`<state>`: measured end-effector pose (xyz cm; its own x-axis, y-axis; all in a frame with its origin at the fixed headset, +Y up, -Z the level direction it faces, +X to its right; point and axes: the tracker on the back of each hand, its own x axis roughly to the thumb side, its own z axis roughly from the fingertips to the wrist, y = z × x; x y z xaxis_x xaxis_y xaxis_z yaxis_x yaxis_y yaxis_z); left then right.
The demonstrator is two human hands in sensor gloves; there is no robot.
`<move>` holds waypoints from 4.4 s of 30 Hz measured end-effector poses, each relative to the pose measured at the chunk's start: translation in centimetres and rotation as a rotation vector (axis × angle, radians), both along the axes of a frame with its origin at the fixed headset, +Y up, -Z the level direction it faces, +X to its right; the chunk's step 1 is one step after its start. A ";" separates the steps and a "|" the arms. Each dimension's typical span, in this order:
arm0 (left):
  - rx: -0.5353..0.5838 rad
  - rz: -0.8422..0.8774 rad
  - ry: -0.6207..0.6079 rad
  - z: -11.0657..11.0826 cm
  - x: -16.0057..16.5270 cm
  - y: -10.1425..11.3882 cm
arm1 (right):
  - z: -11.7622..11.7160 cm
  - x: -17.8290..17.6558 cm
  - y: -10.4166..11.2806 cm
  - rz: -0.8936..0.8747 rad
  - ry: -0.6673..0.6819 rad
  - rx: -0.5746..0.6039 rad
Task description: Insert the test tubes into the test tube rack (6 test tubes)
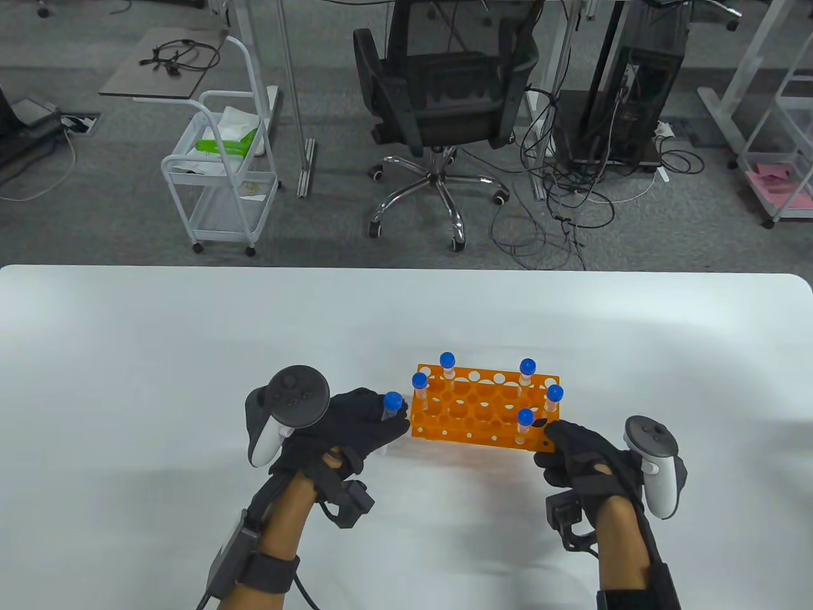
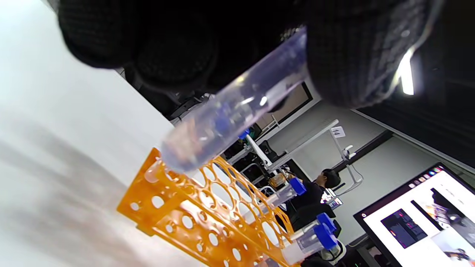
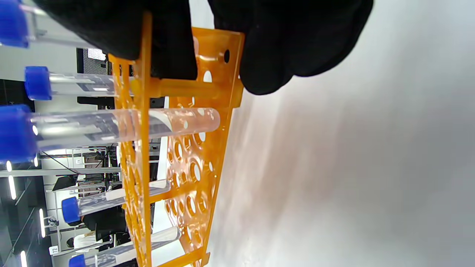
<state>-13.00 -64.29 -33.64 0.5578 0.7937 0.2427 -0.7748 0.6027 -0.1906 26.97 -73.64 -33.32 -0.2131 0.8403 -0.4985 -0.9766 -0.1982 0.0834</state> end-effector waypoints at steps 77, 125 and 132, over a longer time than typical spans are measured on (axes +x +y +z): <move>0.207 -0.224 0.159 0.4 2.2 -2.0 | 0.0 -1.6 0.2 0.001 0.074 0.013; 0.160 -0.134 0.194 1.1 -0.8 -1.5 | 0.0 -1.6 0.2 -0.021 0.071 -0.005; -0.176 0.138 0.311 0.1 -4.4 -4.6 | 0.0 -1.9 0.4 -0.041 0.087 0.003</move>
